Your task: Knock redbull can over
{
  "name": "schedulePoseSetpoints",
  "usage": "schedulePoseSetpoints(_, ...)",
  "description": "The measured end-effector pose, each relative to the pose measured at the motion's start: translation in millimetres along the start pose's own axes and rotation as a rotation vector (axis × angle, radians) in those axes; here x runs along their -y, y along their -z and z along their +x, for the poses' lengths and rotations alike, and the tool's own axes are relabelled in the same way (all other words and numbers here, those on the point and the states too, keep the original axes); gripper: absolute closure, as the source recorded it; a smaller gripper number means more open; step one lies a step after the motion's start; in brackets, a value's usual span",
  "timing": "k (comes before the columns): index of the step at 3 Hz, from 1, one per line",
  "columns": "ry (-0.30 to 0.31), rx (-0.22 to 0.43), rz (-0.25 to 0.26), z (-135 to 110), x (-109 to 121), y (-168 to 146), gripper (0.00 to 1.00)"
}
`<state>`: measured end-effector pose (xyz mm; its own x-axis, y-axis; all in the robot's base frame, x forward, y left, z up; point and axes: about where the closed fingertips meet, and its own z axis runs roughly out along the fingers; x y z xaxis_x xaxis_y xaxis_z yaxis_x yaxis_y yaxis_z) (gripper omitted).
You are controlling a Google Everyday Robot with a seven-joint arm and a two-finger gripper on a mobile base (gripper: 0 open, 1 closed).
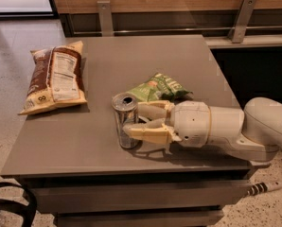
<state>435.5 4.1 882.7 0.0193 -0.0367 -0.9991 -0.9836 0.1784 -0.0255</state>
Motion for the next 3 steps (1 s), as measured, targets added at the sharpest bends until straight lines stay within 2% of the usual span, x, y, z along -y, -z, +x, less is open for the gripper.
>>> schedulePoseSetpoints(1,0.017,-0.085,-0.001,-13.0,1.7,4.9,1.0)
schedulePoseSetpoints(3,0.101,-0.425,0.024,-53.3,1.3,32.6,1.0)
